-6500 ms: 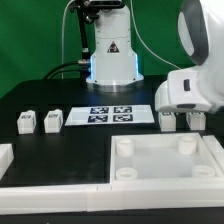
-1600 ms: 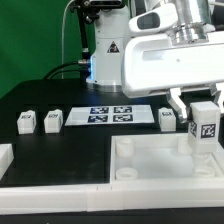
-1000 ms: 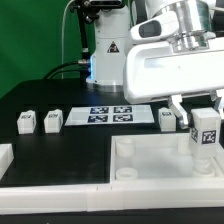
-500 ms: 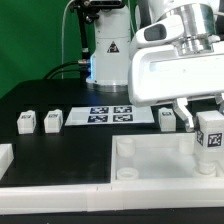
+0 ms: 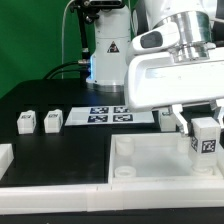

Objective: Assemble one leg

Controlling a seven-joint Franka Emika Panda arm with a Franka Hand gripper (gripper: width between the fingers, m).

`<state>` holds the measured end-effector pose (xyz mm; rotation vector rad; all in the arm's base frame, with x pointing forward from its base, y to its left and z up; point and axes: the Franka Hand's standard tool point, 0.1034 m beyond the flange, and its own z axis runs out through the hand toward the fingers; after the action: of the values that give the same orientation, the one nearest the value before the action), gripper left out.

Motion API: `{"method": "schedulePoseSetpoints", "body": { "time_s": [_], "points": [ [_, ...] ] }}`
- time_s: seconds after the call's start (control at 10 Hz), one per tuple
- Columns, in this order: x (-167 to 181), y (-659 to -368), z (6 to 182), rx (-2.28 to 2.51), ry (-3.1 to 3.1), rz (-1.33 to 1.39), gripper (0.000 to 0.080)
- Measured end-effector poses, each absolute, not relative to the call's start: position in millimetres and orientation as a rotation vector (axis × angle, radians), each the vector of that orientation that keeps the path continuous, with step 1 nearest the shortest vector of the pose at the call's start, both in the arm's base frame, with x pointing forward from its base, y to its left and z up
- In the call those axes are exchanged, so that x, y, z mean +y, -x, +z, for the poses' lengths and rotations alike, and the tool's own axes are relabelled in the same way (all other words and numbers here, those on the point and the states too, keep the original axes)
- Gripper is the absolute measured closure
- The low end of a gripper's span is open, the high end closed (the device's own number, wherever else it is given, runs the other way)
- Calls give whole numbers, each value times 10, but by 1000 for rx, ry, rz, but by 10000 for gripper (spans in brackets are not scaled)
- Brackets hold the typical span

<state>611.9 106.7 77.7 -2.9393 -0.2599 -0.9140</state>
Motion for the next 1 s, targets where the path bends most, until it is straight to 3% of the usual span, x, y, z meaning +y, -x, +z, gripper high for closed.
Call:
{"method": "schedulePoseSetpoints", "body": {
  "time_s": [0.5,0.6,0.7,0.8,1.0],
  "points": [
    [1077,-6165,739,-261,2940,-906,496],
    [1077,-6165,738,-261,2941,-905,321],
    [1077,-6163,735,-261,2941,-904,321],
    [1077,-6162,732,-262,2941,-903,188],
    [1076,-6160,728,-262,2942,-902,151]
  ]
}}
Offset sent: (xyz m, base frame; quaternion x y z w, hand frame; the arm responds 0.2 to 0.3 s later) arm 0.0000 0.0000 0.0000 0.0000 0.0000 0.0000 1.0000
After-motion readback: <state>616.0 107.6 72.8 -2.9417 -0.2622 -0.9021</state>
